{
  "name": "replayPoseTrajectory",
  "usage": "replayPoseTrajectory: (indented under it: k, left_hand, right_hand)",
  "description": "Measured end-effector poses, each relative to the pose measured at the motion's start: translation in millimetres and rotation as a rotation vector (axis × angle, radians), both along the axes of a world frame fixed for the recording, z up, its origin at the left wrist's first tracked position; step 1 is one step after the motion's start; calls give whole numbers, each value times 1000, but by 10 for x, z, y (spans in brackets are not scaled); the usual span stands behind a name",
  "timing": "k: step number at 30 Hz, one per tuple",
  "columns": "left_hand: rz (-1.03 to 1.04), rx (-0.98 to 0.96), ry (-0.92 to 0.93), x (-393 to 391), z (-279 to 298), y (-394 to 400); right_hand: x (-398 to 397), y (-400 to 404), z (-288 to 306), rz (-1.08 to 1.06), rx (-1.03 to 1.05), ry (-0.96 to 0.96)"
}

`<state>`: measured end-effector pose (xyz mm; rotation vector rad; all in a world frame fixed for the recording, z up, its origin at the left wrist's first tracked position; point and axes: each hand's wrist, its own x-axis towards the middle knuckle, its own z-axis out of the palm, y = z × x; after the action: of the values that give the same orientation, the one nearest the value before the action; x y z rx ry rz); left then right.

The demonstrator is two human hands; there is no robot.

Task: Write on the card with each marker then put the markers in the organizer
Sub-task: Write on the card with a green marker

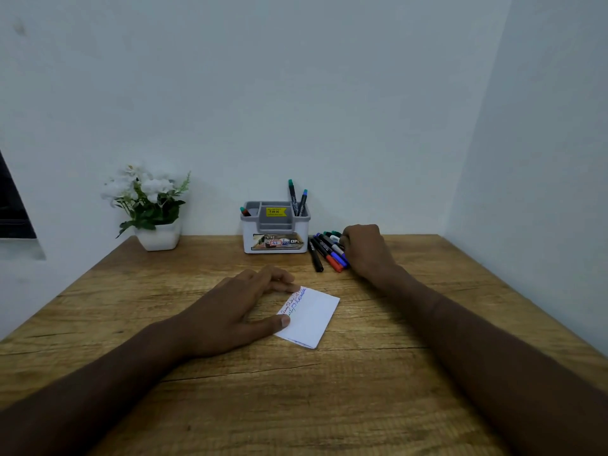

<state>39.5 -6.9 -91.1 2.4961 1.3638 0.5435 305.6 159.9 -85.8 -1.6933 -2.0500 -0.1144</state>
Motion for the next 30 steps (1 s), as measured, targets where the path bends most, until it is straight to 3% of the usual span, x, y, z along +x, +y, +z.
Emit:
replayPoseTrajectory:
  k: [7, 10, 15, 18, 26, 30]
  left_hand:
    - [3, -5, 0, -4, -1, 6]
    - [5, -3, 8, -3, -5, 13]
    - [-21, 30, 5, -12, -13, 22]
    - [-23, 50, -23, -1, 0, 6]
    - [11, 116, -18, 16, -28, 18]
    - [26, 117, 12, 16, -23, 15]
  right_hand:
    - [98, 65, -2, -24, 6, 172]
    - [105, 94, -5, -22, -27, 157]
    - [60, -23, 229, 40, 134, 174]
    - [-63, -371, 510, 146, 119, 430]
    - [-254, -1369, 289, 460, -318, 1076]
    - [-292, -1430, 243, 483, -487, 1219]
